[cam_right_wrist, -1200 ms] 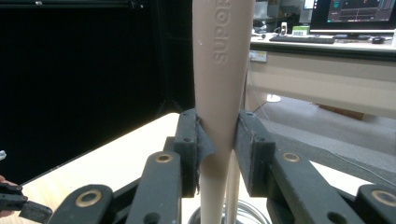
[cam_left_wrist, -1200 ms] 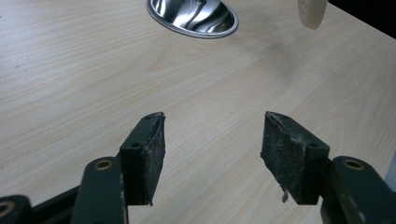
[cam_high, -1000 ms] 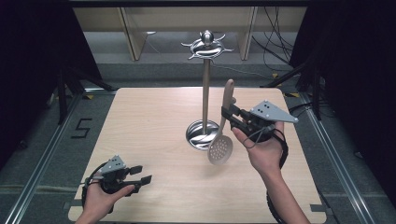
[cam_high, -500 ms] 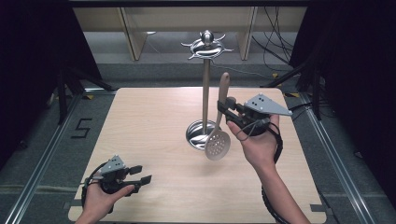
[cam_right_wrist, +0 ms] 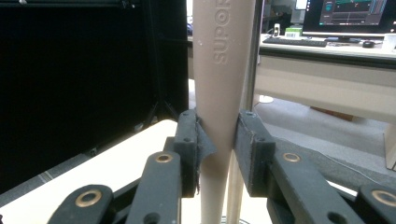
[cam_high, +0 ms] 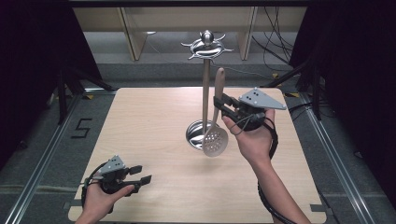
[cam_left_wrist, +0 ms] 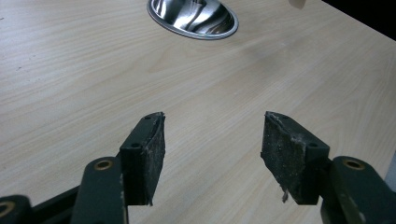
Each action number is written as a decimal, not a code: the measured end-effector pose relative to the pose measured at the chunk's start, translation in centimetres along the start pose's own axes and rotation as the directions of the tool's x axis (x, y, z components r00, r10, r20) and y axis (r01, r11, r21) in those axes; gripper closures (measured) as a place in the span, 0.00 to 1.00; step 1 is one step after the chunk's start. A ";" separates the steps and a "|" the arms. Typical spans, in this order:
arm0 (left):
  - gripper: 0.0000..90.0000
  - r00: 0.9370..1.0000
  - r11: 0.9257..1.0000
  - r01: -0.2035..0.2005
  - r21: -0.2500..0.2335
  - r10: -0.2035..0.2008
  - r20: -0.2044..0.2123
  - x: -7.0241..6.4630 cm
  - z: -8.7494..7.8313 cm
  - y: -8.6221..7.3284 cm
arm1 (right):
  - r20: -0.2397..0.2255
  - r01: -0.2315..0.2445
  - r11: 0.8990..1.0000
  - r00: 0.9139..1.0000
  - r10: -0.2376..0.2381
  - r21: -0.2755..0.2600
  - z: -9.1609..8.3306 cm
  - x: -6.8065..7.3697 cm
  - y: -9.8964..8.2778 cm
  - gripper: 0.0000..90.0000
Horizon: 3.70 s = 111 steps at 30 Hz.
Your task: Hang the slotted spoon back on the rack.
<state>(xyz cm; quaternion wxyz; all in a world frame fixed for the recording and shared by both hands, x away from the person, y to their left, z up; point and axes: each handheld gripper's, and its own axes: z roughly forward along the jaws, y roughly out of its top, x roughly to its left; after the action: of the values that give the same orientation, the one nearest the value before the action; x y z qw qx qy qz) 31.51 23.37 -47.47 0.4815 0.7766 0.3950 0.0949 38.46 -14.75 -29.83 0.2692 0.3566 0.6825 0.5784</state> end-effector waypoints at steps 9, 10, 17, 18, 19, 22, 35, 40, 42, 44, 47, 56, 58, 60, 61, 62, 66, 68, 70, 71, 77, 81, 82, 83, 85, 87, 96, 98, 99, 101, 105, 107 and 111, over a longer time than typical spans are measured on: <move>0.43 1.000 1.000 0.001 0.000 -0.001 0.000 0.0 0.0 0.0 | 0.004 0.007 1.000 1.000 -0.007 0.007 0.7 0.2 0.6 0.80; 0.43 1.000 1.000 0.001 0.000 -0.001 0.000 0.0 0.0 0.0 | 0.004 0.007 1.000 1.000 -0.007 0.007 0.7 0.2 0.6 0.80; 0.43 1.000 1.000 0.001 -0.001 -0.001 0.001 0.0 0.0 0.0 | 0.013 0.022 1.000 1.000 -0.022 0.016 1.1 0.3 1.0 0.80; 0.43 1.000 1.000 0.002 -0.003 -0.002 0.001 0.0 0.0 0.0 | 0.011 0.019 1.000 1.000 -0.020 0.022 1.1 0.3 1.1 0.80; 0.43 1.000 1.000 0.002 -0.003 -0.002 0.001 0.0 0.0 0.0 | 0.016 0.024 1.000 1.000 -0.024 0.019 1.2 0.3 1.1 0.80; 0.43 1.000 1.000 0.002 -0.001 -0.002 0.001 0.0 0.0 0.0 | 0.025 0.027 1.000 0.999 -0.027 0.004 1.2 0.3 1.3 0.80; 0.43 1.000 1.000 0.002 -0.004 -0.002 0.003 0.0 0.0 0.0 | 0.042 0.027 0.999 0.999 -0.029 0.041 1.9 0.2 1.8 0.80; 0.43 1.000 1.000 0.002 -0.003 -0.002 0.003 0.0 0.0 0.0 | 0.044 0.022 0.999 0.999 -0.024 0.050 2.0 0.3 2.1 0.80; 0.43 1.000 1.000 0.001 -0.004 -0.001 0.003 0.0 0.0 0.0 | 0.039 0.020 0.998 0.999 -0.022 0.052 2.2 0.2 2.2 0.80; 0.43 1.000 1.000 0.001 -0.005 -0.001 0.003 0.0 -0.1 0.0 | 0.045 0.038 0.998 0.998 -0.040 0.048 2.3 0.0 2.2 0.80; 0.43 1.000 1.000 0.002 0.001 -0.002 -0.003 0.0 -0.1 0.0 | 0.037 0.011 0.998 0.999 -0.014 0.067 2.4 0.2 2.3 0.80; 0.43 1.000 1.000 0.001 0.000 -0.001 0.000 0.0 -0.1 0.0 | 0.047 0.013 0.997 0.999 -0.017 0.080 3.0 0.1 2.5 0.80; 0.43 1.000 1.000 0.001 -0.005 -0.001 0.004 0.0 -0.1 0.0 | 0.057 0.019 0.997 0.998 -0.024 0.080 3.2 0.1 2.5 0.80; 0.43 1.000 1.000 0.001 -0.006 -0.001 0.003 0.0 -0.1 0.0 | 0.056 0.023 0.996 0.998 -0.028 0.086 3.3 0.2 2.5 0.80; 0.43 1.000 1.000 0.001 -0.006 -0.001 0.005 0.0 -0.1 0.0 | 0.057 0.014 0.996 0.998 -0.019 0.087 3.3 0.2 2.5 0.80; 0.43 1.000 1.000 0.001 -0.005 -0.001 0.005 0.0 -0.1 0.0 | 0.071 0.010 0.997 0.997 -0.016 0.080 3.4 0.3 2.5 0.80; 0.43 1.000 1.000 0.001 -0.005 -0.001 0.006 0.0 -0.1 0.0 | 0.062 -0.004 0.996 0.998 -0.002 0.093 3.4 0.3 2.4 0.80; 0.43 1.000 1.000 0.001 -0.004 -0.001 0.005 0.0 -0.1 0.0 | 0.054 0.005 0.996 0.998 -0.009 0.087 3.5 0.2 2.4 0.79; 0.43 1.000 1.000 0.000 -0.004 0.000 0.005 0.0 -0.1 0.0 | 0.050 0.004 0.997 0.999 -0.008 0.080 3.5 0.2 2.3 0.76; 0.43 1.000 1.000 0.000 -0.004 0.000 0.005 0.0 -0.1 0.0 | 0.050 0.004 0.997 0.999 -0.008 0.080 3.5 0.2 2.3 0.76; 0.43 1.000 1.000 -0.001 0.003 0.001 0.003 0.0 -0.2 0.0 | 0.039 0.027 0.996 0.999 -0.030 0.080 2.9 0.2 2.0 0.55; 0.43 1.000 1.000 -0.005 0.000 0.005 0.005 0.1 -0.2 0.0 | 0.040 0.038 0.995 0.998 -0.042 0.097 1.7 -0.3 0.9 0.46; 0.43 1.000 1.000 -0.002 0.001 0.002 0.004 0.0 -0.2 0.0 | 0.050 0.039 0.994 0.998 -0.045 0.101 1.5 -0.5 0.6 0.46; 0.43 1.000 1.000 0.003 -0.004 -0.003 0.005 0.0 -0.2 0.0 | 0.045 0.051 0.992 0.997 -0.057 0.111 1.1 -0.7 0.2 0.45; 0.43 1.000 1.000 -0.002 0.000 0.002 0.002 0.0 -0.1 -0.1 | 0.038 0.040 0.989 0.998 -0.046 0.142 -0.1 -1.2 -1.6 0.43; 0.43 1.000 1.000 0.000 0.001 0.000 0.001 0.0 0.0 -0.1 | 0.020 0.037 0.984 0.999 -0.041 0.173 -1.0 -1.6 -2.8 0.43; 0.43 1.000 1.000 0.012 0.005 -0.012 -0.006 0.0 0.1 -0.2 | 0.013 -0.007 0.959 1.000 0.003 0.282 -4.1 -3.5 -9.4 0.42; 0.43 1.000 1.000 0.013 0.003 -0.013 -0.007 0.0 0.1 -0.3 | 0.016 -0.004 0.949 1.000 -0.001 0.315 -4.8 -4.0 -10.6 0.42; 0.43 1.000 1.000 0.013 0.003 -0.013 -0.007 0.0 0.1 -0.3 | 0.016 -0.004 0.949 1.000 -0.001 0.315 -4.8 -4.0 -10.6 0.42; 0.43 1.000 1.000 0.011 0.008 -0.011 -0.007 0.1 0.2 -0.3 | 0.001 -0.005 0.934 1.000 0.005 0.356 -5.5 -4.5 -12.4 0.42; 0.42 1.000 1.000 0.013 0.012 -0.013 -0.013 0.1 0.2 -0.3 | 0.007 -0.046 0.924 0.999 0.047 0.380 -6.1 -4.6 -14.3 0.42; 0.42 1.000 1.000 0.012 0.013 -0.012 -0.013 0.1 0.2 -0.3 | -0.003 -0.047 0.918 0.999 0.052 0.395 -6.7 -5.1 -15.9 0.43; 0.42 1.000 1.000 0.005 0.008 -0.005 -0.015 0.2 0.0 -0.3 | 0.026 -0.069 0.917 0.998 0.064 0.393 -7.5 -5.3 -16.7 0.46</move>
<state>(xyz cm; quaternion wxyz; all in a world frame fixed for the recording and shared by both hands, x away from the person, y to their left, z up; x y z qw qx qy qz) 31.56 23.57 -47.76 0.4755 0.7769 0.4009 0.0982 32.87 -24.75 -45.07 0.1764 0.4301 0.7706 0.4361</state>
